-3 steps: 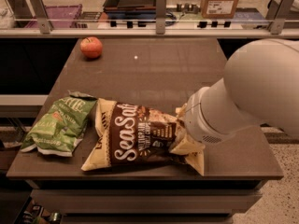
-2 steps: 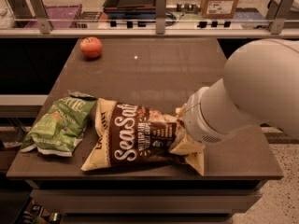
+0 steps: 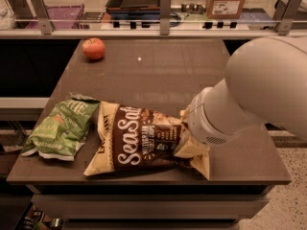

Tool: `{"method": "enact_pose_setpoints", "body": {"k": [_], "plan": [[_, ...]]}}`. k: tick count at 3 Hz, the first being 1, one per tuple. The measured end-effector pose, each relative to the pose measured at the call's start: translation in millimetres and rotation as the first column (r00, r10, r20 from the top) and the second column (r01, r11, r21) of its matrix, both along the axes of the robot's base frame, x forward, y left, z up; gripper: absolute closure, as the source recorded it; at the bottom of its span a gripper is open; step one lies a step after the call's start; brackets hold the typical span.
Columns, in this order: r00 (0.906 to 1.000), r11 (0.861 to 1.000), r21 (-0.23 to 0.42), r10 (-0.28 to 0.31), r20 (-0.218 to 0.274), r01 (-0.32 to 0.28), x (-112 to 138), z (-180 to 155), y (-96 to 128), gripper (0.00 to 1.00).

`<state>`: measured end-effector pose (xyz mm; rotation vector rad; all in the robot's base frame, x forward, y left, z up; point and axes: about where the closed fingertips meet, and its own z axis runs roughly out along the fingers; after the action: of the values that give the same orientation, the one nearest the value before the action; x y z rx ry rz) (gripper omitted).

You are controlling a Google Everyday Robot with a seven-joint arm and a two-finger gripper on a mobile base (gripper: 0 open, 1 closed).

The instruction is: Move brown chip bag near apple

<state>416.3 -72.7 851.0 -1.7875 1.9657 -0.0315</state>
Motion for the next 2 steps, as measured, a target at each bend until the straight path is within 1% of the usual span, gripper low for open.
{"method": "enact_pose_setpoints", "body": {"k": [1, 2], "plan": [[0.9993, 0.999, -0.027, -0.034, 0.012, 0.034, 13, 15, -14, 1.00], [0.9937, 0.994, -0.047, -0.099, 0.052, 0.102, 32, 44, -38, 1.00]]}}
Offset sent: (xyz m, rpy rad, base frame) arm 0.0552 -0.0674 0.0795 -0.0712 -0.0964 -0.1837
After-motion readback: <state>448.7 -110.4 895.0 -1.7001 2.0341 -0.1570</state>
